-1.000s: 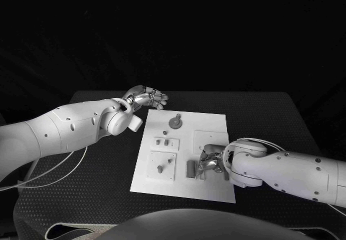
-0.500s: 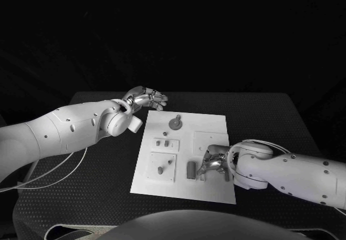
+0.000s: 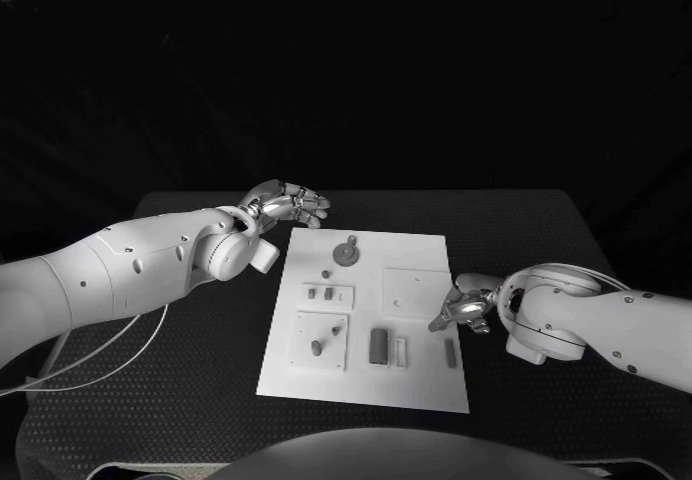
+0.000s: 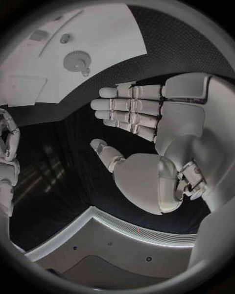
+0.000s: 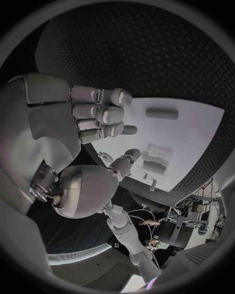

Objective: Assemble the parts on the task board

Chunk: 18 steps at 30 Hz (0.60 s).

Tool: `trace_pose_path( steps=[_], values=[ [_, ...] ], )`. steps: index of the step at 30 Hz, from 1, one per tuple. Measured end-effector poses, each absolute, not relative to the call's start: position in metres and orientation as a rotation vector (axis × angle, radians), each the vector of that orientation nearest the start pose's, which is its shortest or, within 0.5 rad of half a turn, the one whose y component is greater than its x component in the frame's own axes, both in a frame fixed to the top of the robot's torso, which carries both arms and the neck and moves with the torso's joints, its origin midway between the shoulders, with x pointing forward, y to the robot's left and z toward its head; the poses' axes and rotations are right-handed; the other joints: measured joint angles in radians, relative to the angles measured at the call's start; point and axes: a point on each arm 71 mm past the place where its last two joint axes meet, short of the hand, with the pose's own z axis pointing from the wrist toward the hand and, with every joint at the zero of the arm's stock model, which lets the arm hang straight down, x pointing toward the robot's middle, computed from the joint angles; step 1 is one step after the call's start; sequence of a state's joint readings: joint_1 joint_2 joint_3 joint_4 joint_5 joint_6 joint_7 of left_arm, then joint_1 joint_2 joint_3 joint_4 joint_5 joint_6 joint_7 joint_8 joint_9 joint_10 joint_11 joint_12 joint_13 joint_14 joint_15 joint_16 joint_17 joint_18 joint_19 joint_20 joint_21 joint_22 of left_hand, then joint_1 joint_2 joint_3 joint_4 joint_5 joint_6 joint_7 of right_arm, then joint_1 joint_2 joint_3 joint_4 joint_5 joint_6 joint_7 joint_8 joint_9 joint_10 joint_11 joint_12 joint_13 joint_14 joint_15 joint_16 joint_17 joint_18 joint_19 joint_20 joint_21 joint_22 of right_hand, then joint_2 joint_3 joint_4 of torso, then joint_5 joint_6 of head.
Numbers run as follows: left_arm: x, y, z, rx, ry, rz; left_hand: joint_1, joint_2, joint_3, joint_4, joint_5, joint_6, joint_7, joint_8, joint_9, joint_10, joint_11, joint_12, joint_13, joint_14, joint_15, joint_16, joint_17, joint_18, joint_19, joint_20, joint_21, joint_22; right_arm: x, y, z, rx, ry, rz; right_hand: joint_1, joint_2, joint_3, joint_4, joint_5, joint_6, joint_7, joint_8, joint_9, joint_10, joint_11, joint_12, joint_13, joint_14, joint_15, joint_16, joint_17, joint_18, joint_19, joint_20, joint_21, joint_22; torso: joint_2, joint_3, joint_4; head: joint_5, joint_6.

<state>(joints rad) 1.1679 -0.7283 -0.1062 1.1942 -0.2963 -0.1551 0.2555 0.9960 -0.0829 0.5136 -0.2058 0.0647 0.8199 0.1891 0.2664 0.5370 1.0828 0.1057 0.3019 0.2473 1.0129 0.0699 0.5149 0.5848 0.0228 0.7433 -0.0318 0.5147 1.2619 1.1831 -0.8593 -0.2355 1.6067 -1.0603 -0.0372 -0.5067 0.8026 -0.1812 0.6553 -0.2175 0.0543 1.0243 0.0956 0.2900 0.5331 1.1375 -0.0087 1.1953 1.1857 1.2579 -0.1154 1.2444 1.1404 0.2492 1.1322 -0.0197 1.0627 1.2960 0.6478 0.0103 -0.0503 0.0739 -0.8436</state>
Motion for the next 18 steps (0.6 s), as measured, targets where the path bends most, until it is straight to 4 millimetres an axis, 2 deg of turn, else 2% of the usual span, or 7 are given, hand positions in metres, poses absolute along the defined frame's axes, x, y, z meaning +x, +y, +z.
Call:
trace_pose_path(
  steps=[5,10,12,18],
  values=[
    [0.524,0.243,-0.244,-0.906,1.712,-1.256,0.0,0.0,0.0,0.0,0.0,0.0,0.0,0.0,-0.001,0.0,0.0,0.0,0.0,0.0,0.0,0.0,0.001,0.0,0.0,0.0,0.0,0.001,0.418,-0.219,-0.289,0.192,2.424,0.353,-0.01,0.01,-0.01,-0.002,0.0,-0.003,0.002,0.001,0.006,-0.003,0.003,-0.005,0.003,0.0,0.0,0.0,0.004,0.0,0.0,0.0,0.0,0.003,0.0,0.0018,-0.0008,-0.009,0.003],
    [0.524,0.242,-0.244,-0.905,1.715,-1.26,0.0,0.0,0.0,0.0,0.0,0.0,0.0,0.0,-0.001,0.0,0.0,0.0,0.0,0.0,0.0,0.0,0.001,0.0,0.0,0.0,0.0,0.001,0.416,-0.234,-0.291,0.185,2.426,0.285,-0.022,0.022,-0.017,-0.009,0.0,-0.002,0.001,0.008,0.011,-0.003,0.003,-0.005,0.01,0.0,0.0,0.0,0.012,0.0,0.0,0.0,0.0,0.004,0.0,0.0017,-0.0016,-0.012,0.003],
    [0.524,0.241,-0.244,-0.904,1.716,-1.263,0.0,0.0,0.0,0.0,0.0,0.0,0.0,0.0,-0.001,0.0,0.0,-0.003,0.001,0.0,0.0,0.0,0.001,0.0,0.0,0.0,0.0,0.001,0.414,-0.238,-0.293,0.179,2.428,0.264,-0.033,0.044,-0.036,-0.028,0.0,0.001,-0.002,0.014,0.014,0.001,-0.001,-0.005,0.016,0.0,0.0,0.0,0.019,0.0,0.0,0.0,0.0,0.007,0.0,0.0012,-0.0016,-0.014,0.003],
    [0.523,0.24,-0.243,-0.903,1.719,-1.267,0.0,0.0,0.0,0.0,0.0,0.0,0.0,0.0,-0.001,0.0,0.0,-0.004,0.001,0.0,0.0,0.0,0.002,0.0,0.0,0.0,0.0,0.001,0.41,-0.235,-0.297,0.151,2.439,0.245,-0.046,0.056,-0.061,-0.039,0.0,0.006,-0.003,0.015,0.017,0.006,-0.006,0.0,0.023,0.003,0.003,0.003,0.026,0.0,0.0,0.0,0.0,0.009,0.0,0.0001,-0.0013,-0.018,0.009]
  ],
)
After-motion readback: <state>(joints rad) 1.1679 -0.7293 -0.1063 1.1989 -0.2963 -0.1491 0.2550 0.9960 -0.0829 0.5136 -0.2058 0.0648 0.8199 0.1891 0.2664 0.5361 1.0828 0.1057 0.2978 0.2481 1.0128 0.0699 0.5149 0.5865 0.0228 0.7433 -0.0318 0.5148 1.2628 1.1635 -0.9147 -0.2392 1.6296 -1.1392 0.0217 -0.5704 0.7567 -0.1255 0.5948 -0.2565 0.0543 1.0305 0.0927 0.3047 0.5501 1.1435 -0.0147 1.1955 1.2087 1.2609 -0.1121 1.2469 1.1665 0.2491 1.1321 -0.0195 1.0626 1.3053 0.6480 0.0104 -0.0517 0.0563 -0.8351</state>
